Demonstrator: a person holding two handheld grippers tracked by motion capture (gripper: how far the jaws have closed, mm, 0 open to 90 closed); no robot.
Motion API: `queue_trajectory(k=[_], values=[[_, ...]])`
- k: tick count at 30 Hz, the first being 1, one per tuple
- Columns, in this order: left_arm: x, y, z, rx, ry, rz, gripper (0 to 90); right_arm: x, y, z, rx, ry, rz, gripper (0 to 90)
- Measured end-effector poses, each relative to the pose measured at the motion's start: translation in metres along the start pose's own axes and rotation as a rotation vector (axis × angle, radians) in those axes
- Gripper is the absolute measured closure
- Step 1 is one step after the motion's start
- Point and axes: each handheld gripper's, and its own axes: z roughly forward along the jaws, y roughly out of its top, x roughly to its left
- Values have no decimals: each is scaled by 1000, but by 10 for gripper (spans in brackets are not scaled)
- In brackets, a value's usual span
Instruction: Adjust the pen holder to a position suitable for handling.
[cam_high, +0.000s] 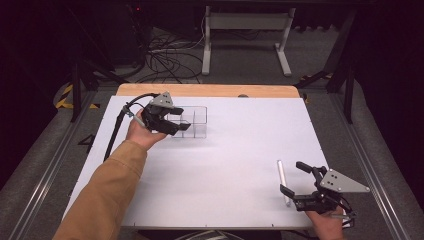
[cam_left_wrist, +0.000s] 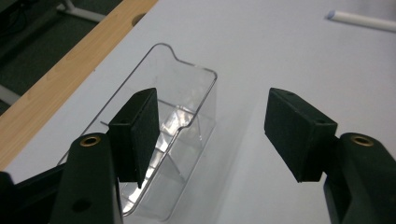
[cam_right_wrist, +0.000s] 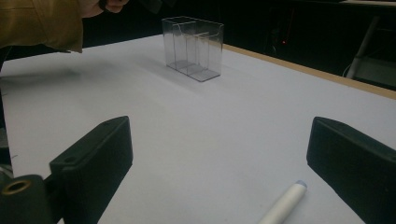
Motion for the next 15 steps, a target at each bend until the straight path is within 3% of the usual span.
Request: queue_trajectory(k=[6,15], values=[[3,-2,10,32,34,25,391,0,0,0,1,4,-1,70],[4,4,20,74,34,65,415,0,-1,0,-1,11,-1,71]])
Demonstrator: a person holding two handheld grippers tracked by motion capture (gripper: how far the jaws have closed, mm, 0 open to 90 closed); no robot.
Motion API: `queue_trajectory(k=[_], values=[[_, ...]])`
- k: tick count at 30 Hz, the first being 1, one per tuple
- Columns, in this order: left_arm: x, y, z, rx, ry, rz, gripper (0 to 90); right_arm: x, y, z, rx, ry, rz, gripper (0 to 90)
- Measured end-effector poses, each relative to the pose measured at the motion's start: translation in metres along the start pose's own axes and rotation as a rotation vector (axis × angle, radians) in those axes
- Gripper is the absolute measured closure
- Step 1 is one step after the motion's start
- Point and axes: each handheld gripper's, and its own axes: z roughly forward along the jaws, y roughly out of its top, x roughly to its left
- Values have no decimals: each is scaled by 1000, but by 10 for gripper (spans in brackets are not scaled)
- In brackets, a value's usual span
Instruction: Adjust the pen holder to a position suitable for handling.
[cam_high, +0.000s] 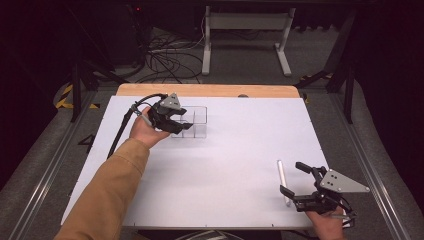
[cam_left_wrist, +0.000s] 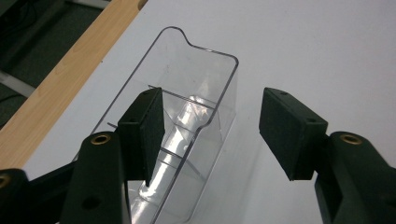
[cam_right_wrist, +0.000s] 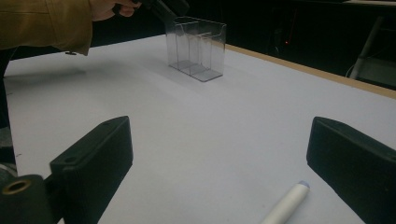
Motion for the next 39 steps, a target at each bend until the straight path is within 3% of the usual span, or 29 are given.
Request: queue_trajectory(k=[7,14,24,39], values=[[1,7,8,93,6,53,444,0,0,0,0,5,0,71],[0,11,18,151,14,83,492,0,0,0,0,7,1,71],[-8,17,38,258,60,157,543,-1,-1,0,-4,17,5,71],[-14,15,56,348,88,189,630,-2,-2,0,-7,28,22,71]])
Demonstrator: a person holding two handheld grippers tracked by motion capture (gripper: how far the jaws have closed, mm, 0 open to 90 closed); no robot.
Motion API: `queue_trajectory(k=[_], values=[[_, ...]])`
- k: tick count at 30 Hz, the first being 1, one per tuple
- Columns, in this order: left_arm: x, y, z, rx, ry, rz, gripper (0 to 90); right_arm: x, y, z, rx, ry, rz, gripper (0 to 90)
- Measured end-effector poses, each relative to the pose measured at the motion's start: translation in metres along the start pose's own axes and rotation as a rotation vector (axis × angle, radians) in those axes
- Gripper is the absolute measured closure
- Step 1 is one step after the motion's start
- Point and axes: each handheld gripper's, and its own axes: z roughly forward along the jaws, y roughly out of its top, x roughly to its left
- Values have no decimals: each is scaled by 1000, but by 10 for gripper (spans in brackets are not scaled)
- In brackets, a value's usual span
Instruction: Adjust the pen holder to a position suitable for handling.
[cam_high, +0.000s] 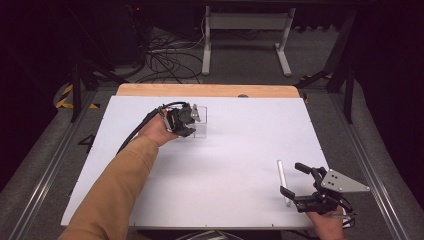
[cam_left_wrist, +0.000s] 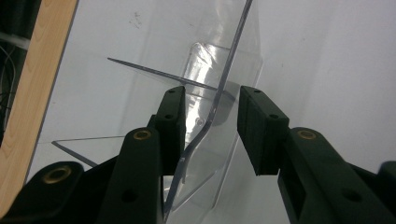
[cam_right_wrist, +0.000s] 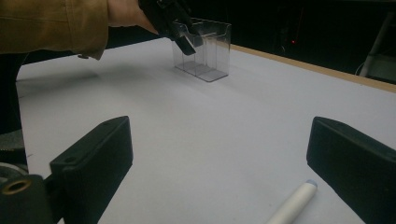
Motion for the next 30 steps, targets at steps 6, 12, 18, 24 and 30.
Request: queue_trajectory(k=[6,12,18,24,30], values=[[1,-2,-3,-7,-23,13,671,-1,-1,0,-5,8,11,71],[0,-3,-8,9,-55,60,760,-2,-1,-1,-10,12,16,71],[-2,-3,-12,28,-86,82,880,-2,-1,0,-10,10,20,71],[-4,-2,-28,-9,-132,73,881,-2,-1,0,-10,10,19,71],[-15,9,-51,-68,-181,104,881,-1,-1,0,-10,10,19,72]])
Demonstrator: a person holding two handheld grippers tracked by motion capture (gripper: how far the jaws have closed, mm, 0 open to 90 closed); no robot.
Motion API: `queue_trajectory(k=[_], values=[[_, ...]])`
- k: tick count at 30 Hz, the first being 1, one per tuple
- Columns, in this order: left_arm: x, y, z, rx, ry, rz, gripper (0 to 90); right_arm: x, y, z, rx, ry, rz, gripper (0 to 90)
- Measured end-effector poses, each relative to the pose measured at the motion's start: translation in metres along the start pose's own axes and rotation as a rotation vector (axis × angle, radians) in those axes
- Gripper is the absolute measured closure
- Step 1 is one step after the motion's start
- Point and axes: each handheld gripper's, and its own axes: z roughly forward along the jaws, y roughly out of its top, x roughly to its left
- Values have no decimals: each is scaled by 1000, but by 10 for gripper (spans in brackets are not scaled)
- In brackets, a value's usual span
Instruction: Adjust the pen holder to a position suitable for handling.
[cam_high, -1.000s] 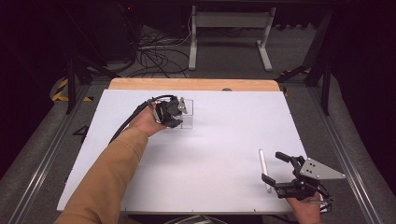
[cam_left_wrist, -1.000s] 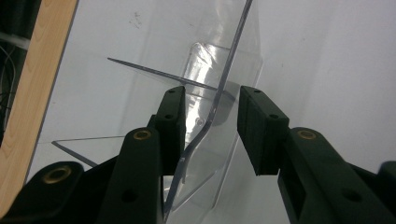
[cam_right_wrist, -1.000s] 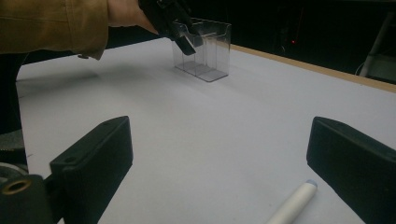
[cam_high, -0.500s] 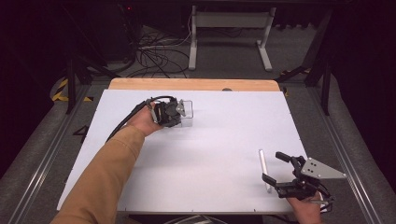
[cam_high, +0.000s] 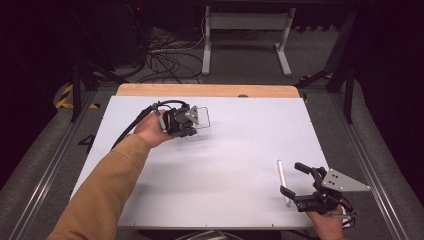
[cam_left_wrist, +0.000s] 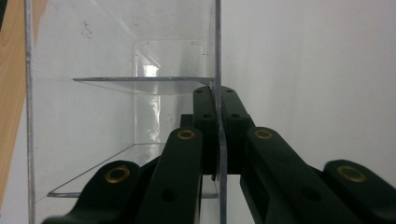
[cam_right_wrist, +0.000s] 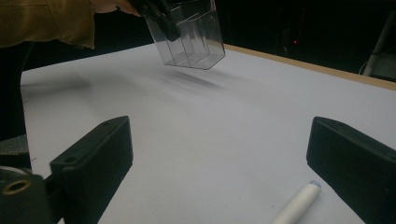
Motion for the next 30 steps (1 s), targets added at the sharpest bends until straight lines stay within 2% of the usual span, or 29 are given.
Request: queue_trajectory(k=[5,12,14,19,26,30], values=[[-20,14,-7,-14,-56,38,881,0,0,0,-1,0,2,71],[-47,30,0,-2,-168,58,880,0,1,0,-4,1,0,71],[-53,31,3,-1,-187,59,880,0,1,-1,-7,0,-2,71],[-67,32,9,22,-214,55,880,1,1,0,-4,3,0,71],[-73,33,17,39,-240,33,879,2,1,0,-4,6,-4,71],[-75,34,21,75,-230,53,878,1,1,0,0,6,-3,71]])
